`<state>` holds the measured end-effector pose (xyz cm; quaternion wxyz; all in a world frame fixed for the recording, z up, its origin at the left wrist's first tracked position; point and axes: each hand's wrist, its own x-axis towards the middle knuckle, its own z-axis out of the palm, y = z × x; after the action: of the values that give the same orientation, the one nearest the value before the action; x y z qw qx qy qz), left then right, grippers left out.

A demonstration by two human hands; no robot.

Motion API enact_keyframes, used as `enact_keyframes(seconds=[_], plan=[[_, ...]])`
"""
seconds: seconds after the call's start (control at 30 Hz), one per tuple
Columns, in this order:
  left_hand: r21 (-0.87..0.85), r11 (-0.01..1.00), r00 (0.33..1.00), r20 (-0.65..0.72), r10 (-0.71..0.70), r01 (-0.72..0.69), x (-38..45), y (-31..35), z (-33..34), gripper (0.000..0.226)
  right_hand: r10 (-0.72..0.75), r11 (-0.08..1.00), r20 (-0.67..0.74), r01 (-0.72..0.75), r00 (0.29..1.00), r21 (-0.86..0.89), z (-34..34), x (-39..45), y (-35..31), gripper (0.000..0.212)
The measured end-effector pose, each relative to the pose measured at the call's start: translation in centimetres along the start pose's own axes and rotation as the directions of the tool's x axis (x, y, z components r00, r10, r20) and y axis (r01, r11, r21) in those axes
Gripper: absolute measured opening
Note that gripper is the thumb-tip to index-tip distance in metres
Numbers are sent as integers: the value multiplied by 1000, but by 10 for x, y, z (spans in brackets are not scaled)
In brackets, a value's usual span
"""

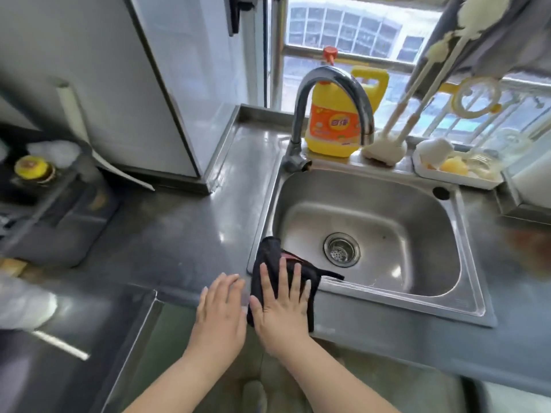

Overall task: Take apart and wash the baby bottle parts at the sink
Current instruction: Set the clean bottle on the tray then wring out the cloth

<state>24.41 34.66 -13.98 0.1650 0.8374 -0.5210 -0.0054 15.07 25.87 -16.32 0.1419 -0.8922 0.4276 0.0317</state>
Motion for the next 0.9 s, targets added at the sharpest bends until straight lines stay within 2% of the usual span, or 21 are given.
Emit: enact_keyframes(seconds=[0.17,0.23,0.37,0.47,0.53,0.6,0.73,0.83,0.9], plan=[[51,998,999,-32,-32,33,5,-33,-7,35,-286,952,10,286,958,-109,2,20,-42,60],[9,997,997,-26,-73,73,12,-37,-9,38,-348,935,19,348,937,-69,-4,24,-47,60],[-93,989,993,-27,-116,113,28,-33,-7,43,-446,889,173,457,878,-30,0,33,-47,64],[-130,976,982,-47,-184,177,42,-31,1,43,-344,938,238,346,908,34,-4,69,-55,67],[-184,956,963,-99,-250,229,54,-33,4,43,-273,962,199,264,941,73,-19,100,-58,73],[-200,953,957,-131,-257,229,68,-34,2,41,-306,952,154,302,939,50,-28,130,-55,86],[-152,964,966,-105,-235,218,98,-43,-4,39,-270,960,260,239,927,143,-43,184,-52,68],[-122,952,951,-99,-294,282,114,-45,-6,46,-273,956,299,223,914,192,-47,219,-55,67],[-121,946,943,-109,-314,301,122,-41,-9,48,-304,937,266,237,915,256,-50,243,-58,68]])
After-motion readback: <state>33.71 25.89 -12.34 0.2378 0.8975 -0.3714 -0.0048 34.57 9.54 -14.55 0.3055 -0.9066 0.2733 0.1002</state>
